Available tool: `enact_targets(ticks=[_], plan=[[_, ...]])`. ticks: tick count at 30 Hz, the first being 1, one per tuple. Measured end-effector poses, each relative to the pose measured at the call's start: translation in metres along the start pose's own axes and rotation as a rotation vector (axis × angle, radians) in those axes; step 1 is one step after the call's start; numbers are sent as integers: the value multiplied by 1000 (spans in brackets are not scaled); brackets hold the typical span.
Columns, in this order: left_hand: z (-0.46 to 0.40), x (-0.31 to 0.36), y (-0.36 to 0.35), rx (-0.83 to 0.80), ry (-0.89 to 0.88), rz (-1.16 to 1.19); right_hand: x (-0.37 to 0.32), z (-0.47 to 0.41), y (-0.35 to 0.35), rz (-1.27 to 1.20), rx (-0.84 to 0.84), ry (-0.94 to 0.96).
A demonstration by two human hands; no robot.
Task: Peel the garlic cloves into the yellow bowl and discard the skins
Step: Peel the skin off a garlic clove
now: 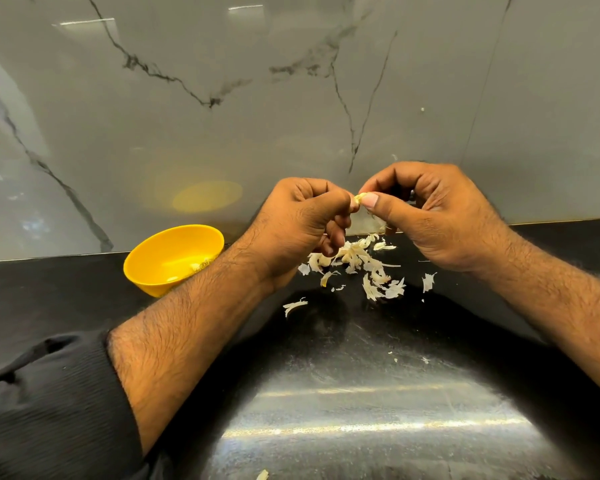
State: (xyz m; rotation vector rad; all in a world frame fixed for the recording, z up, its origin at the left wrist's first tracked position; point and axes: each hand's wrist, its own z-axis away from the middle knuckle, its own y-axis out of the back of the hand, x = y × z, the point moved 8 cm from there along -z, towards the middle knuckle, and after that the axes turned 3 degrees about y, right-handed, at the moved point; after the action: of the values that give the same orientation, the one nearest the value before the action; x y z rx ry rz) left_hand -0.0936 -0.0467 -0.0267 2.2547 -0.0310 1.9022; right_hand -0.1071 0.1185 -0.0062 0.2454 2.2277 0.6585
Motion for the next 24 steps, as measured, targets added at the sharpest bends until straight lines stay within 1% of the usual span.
enact_targets(ticks=[4, 8, 14, 21, 24], plan=[[0, 1, -1, -18, 8, 91, -2, 2, 4, 9, 48, 21], [0, 2, -1, -19, -14, 78, -4, 2, 5, 1, 44, 27], [0, 3, -4, -33, -36, -2, 7, 2, -1, -174, 23, -95], [-1, 2, 0, -1, -45, -15, 24, 0, 6, -424, 106, -229], [-1, 1, -2, -8, -46, -10, 22, 1, 0, -460, 30, -242]])
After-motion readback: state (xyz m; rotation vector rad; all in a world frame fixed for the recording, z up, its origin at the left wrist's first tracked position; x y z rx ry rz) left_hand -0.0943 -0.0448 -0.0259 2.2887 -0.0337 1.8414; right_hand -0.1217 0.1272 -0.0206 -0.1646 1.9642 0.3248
